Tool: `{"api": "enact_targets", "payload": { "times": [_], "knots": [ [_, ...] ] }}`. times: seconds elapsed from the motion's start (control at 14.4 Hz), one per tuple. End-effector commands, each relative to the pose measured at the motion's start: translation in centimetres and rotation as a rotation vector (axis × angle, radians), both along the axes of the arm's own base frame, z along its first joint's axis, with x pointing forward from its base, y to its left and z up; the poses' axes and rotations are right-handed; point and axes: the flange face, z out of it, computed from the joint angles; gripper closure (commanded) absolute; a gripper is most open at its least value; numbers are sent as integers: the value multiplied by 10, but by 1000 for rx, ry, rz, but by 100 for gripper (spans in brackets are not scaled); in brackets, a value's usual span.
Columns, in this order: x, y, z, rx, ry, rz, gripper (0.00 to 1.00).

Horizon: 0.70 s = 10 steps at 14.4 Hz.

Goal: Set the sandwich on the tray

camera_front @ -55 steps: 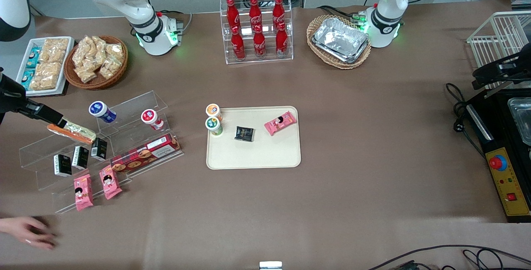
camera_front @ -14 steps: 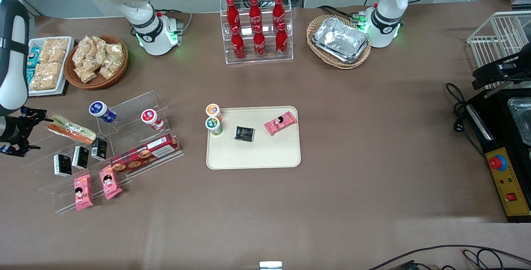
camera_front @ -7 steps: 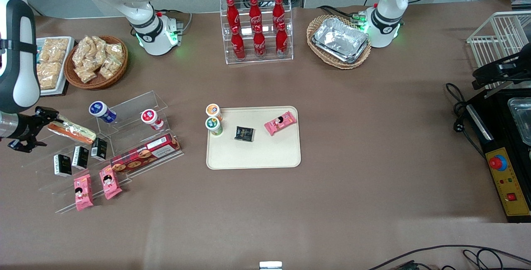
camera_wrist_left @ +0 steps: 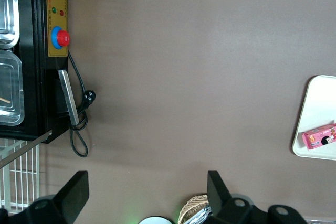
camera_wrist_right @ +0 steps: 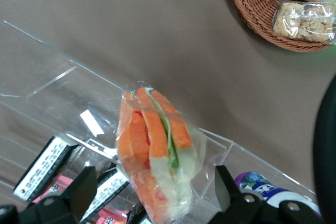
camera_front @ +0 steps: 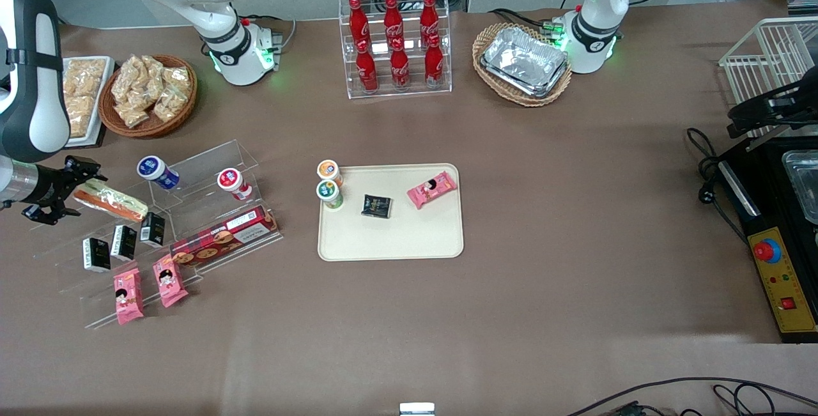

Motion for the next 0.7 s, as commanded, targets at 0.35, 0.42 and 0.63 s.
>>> {"api": "enact_targets", "payload": {
  "times": [0.35,0.42,0.63],
  "knots": [
    [-9,8,3,-16,-18,11,0],
    [-11,6,-2,-17,-19,7,0],
    [-19,8,-24,-19,-40,16,2]
  ]
}}
